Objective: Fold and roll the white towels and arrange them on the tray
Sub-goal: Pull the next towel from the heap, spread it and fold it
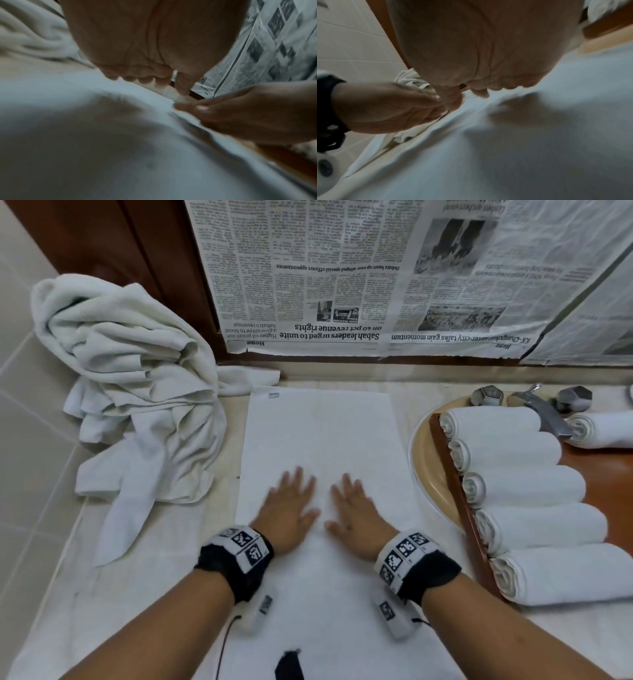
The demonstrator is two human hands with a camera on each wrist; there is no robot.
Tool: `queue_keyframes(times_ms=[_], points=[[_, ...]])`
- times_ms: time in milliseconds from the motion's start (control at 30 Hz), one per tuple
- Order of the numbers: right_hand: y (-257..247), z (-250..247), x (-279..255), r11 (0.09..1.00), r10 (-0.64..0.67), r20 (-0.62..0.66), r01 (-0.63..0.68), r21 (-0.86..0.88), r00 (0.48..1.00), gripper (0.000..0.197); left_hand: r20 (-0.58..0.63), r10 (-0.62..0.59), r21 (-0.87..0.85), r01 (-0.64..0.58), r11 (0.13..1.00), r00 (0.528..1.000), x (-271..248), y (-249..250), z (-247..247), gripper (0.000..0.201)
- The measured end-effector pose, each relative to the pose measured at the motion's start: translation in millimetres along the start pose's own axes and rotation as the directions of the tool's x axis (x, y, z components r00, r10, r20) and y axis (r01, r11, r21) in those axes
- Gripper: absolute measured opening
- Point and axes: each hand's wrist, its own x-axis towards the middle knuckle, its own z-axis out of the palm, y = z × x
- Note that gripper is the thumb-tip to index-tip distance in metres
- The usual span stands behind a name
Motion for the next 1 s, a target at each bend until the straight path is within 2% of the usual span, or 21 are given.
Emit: queue_keyframes(times_ms=[67,133,167,200,267,333,367,400,467,533,600,633,700,733,800,833,867,900,933,967,1000], points=[[13,10,-8,0.998,0.004,0.059,0.0,-0.069,0.998,0.078,0.171,0.046,-0.023,-0.042,0.999,0.984,-10,-2,11,0.087],[48,5,-19,0.992,0.117,0.034,-0.115,-0.054,0.993,0.079,0.181,-0.076,-0.025,0.082,0.996,0.981,-22,-31,7,0.11],[65,-2,-26,0.984,0.179,0.016,-0.178,-0.03,0.984,0.08,0.152,-0.173,-0.062,0.184,0.981,0.973,-28,-47,3,0.103],[78,-8,-34,0.973,0.229,0.001,-0.229,-0.02,0.973,0.08,0.115,-0.255,-0.097,0.267,0.959,0.96,-35,-59,0,0.086],[80,-12,-49,0.971,0.232,-0.034,-0.234,-0.055,0.972,0.081,0.019,-0.349,-0.111,0.349,0.93,0.937,-49,-55,-1,0.067],[55,-1,-57,0.994,0.087,-0.048,-0.09,-0.066,0.995,0.08,-0.057,-0.246,-0.107,0.239,0.965,0.968,-56,-16,12,0.065],[40,9,-60,0.999,0.007,-0.027,-0.009,-0.053,1.0,0.079,-0.039,-0.158,-0.152,0.15,0.977,0.987,-59,9,22,0.065],[29,21,-62,0.998,-0.049,0.013,0.05,-0.044,0.999,0.079,0.008,-0.074,-0.207,0.075,0.976,0.997,-62,30,34,0.066],[30,43,-69,0.996,-0.06,0.067,0.064,-0.058,0.996,0.078,0.139,-0.009,-0.23,0.041,0.972,0.99,-69,47,57,0.073],[60,50,-82,0.997,0.018,0.038,-0.015,-0.076,0.999,0.078,0.157,-0.104,-0.15,0.127,0.98,0.982,-80,26,66,0.091],[97,47,-98,0.99,0.132,0.002,-0.132,-0.053,0.991,0.08,0.082,-0.268,-0.171,0.279,0.945,0.96,-94,-9,67,0.079],[108,46,-107,0.981,0.188,-0.018,-0.189,-0.041,0.982,0.081,0.034,-0.359,-0.204,0.358,0.911,0.933,-101,-23,65,0.071],[101,48,-120,0.976,0.204,-0.08,-0.208,-0.057,0.976,0.084,-0.057,-0.459,-0.198,0.44,0.876,0.887,-111,-22,66,0.067],[85,52,-123,0.985,0.138,-0.12,-0.149,-0.085,0.983,0.084,-0.113,-0.43,-0.152,0.412,0.899,0.896,-112,-8,71,0.068],[46,65,-126,0.993,-0.042,-0.127,0.028,-0.115,0.991,0.082,-0.14,-0.229,-0.12,0.213,0.97,0.963,-114,36,87,0.079],[33,74,-126,0.987,-0.114,-0.079,0.104,-0.123,0.99,0.081,-0.073,-0.112,-0.159,0.099,0.982,0.991,-116,55,98,0.089],[27,84,-127,0.982,-0.143,-0.017,0.139,-0.131,0.99,0.08,0.016,-0.025,-0.193,0.028,0.981,1.0,-121,68,109,0.101],[31,91,-129,0.98,-0.133,0.03,0.136,-0.145,0.991,0.08,0.081,0.004,-0.184,0.011,0.983,0.997,-126,70,117,0.114],[43,94,-131,0.981,-0.105,0.041,0.11,-0.161,0.994,0.079,0.106,-0.028,-0.128,0.042,0.991,0.994,-132,60,121,0.124],[60,93,-135,0.983,-0.059,0.025,0.062,-0.174,0.998,0.078,0.091,-0.098,-0.065,0.104,0.992,0.991,-138,45,122,0.127],[77,90,-141,0.985,0.002,-0.003,-0.003,-0.175,1.0,0.077,0.047,-0.196,-0.025,0.198,0.98,0.979,-145,26,123,0.122]])
